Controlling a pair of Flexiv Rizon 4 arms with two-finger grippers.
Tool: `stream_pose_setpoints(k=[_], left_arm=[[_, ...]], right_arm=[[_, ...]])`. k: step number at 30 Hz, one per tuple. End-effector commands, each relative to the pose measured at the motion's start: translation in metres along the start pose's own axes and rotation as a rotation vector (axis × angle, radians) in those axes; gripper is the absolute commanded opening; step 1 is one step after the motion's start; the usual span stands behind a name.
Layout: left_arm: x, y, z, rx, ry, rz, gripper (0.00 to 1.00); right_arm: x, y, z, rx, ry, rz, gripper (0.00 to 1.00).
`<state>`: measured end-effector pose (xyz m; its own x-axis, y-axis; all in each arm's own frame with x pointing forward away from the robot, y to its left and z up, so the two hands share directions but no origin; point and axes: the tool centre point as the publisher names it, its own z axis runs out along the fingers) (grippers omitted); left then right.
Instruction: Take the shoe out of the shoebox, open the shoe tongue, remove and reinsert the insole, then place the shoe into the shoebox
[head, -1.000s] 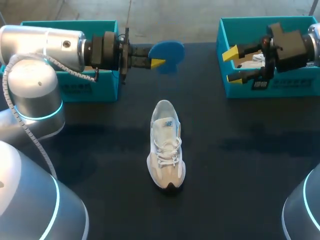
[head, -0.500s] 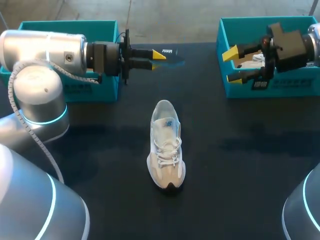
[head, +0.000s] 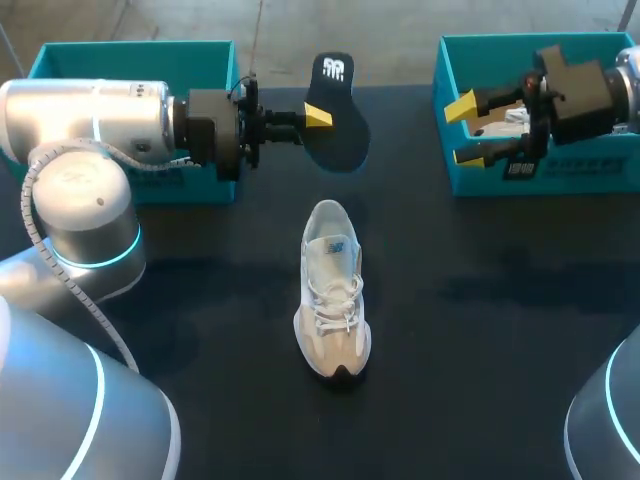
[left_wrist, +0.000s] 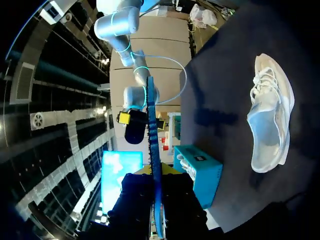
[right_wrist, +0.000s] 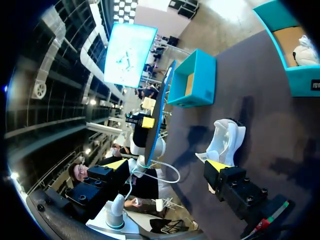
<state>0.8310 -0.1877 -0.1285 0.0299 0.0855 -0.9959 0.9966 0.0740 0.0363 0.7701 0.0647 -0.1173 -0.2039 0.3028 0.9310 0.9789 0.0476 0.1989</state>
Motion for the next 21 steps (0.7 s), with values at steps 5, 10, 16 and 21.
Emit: stream_pose_setpoints(k=[5, 10, 16, 21], left_arm=[[-0.001, -0.008, 0.006, -0.021, -0.041, 0.118, 0.00], [-0.007, -0.009, 0.008, -0.016, -0.069, 0.108, 0.00], [-0.010, -0.010, 0.013, -0.015, -0.082, 0.110, 0.00], [-0.007, -0.011, 0.027, -0.009, -0.096, 0.112, 0.00]], right_arm=[[0.005, 0.006, 0.005, 0.000, 0.004, -0.022, 1.00], [0.005, 0.007, 0.009, -0.016, 0.011, -0.020, 1.00], [0.005, 0.008, 0.020, -0.016, 0.021, -0.003, 1.00], [0.010, 0.014, 0.033, 0.000, 0.061, -0.009, 1.00]])
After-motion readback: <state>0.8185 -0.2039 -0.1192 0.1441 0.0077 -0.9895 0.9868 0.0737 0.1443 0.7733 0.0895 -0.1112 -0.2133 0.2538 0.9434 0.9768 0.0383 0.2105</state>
